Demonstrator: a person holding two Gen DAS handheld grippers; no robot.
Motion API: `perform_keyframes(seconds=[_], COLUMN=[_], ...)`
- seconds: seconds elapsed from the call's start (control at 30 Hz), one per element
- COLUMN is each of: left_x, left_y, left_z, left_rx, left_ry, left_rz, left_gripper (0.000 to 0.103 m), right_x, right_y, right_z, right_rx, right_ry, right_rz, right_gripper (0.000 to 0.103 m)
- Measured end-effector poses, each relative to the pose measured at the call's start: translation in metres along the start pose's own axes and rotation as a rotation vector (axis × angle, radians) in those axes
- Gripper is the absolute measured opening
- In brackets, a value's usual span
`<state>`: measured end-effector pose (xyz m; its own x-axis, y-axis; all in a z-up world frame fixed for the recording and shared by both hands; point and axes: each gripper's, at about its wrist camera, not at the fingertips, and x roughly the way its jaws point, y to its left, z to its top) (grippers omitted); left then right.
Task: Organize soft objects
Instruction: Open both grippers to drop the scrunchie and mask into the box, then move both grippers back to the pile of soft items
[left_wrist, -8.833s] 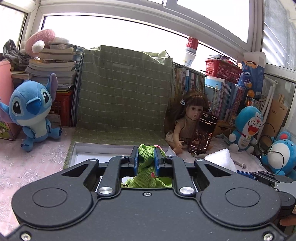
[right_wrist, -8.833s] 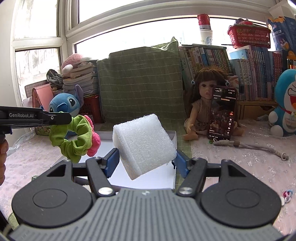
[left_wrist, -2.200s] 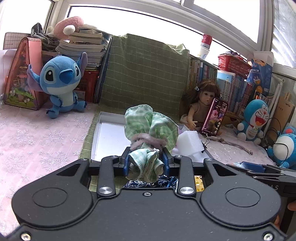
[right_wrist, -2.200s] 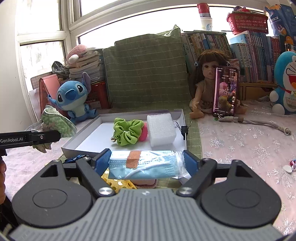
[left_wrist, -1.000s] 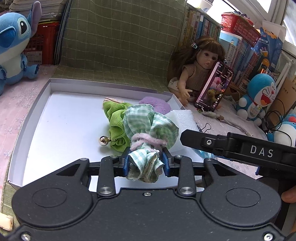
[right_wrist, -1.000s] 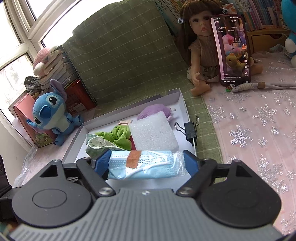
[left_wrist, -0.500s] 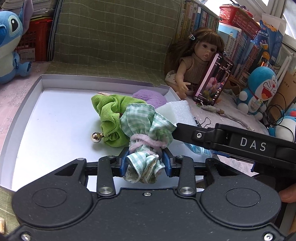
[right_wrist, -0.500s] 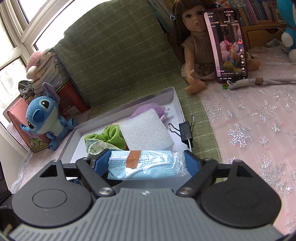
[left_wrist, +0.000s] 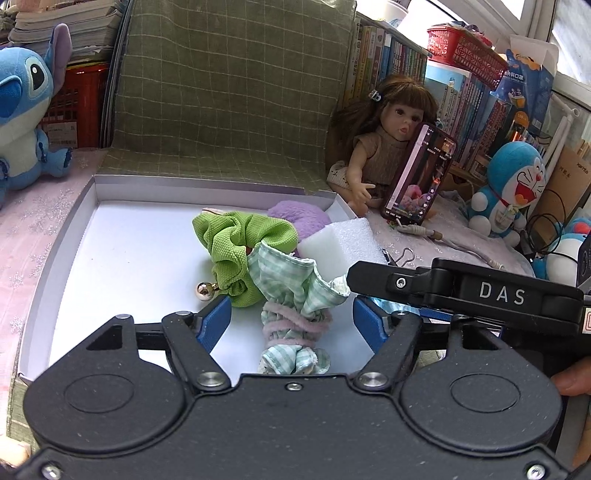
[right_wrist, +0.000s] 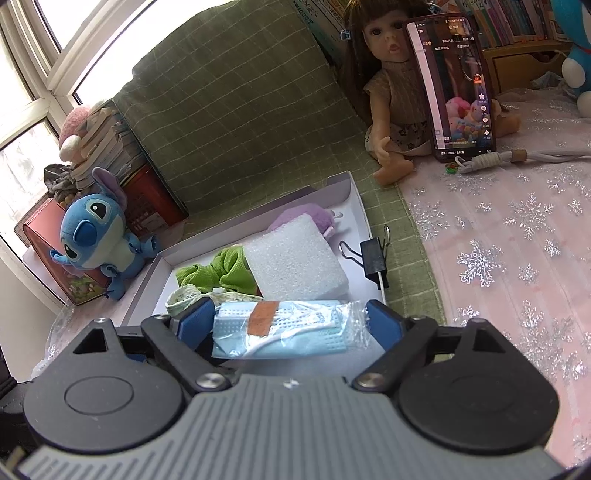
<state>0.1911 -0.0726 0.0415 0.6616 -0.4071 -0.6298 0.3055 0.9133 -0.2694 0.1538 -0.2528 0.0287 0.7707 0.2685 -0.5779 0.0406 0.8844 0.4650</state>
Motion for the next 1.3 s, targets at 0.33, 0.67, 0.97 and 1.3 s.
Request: perform_keyframes(seconds=[0.33,0.67,0.97,1.3], left_x=[-0.023,-0.045,-0.069,-0.098], left_y=[0.002,0.003,0.005,0.007], left_z=[0.001,-0.006,-0.020,-0.045], left_rx=[0.020,0.048,0.055,0.082], left_ry=[-0.049,-0.094,-0.124,-0.177], left_rz=[0.008,0.031,0.031,0.059], left_gripper=[0.079,0.083,0.085,0.087], right_x=[-0.008,-0.022,-0.046,-0.074], right_y=[0.004,0.009,0.018,0.027], right_z=[0.001,-0.003,-0.020,-0.044], right_rx=[-0.016,-0.058,-0.132,-0.214], right_ry=[-0.015,-0.040,-0.080,-0.141], right_rz=[0.029,0.042,0.043,0.045], right_gripper=[0.100,0.101,0.102,0.103])
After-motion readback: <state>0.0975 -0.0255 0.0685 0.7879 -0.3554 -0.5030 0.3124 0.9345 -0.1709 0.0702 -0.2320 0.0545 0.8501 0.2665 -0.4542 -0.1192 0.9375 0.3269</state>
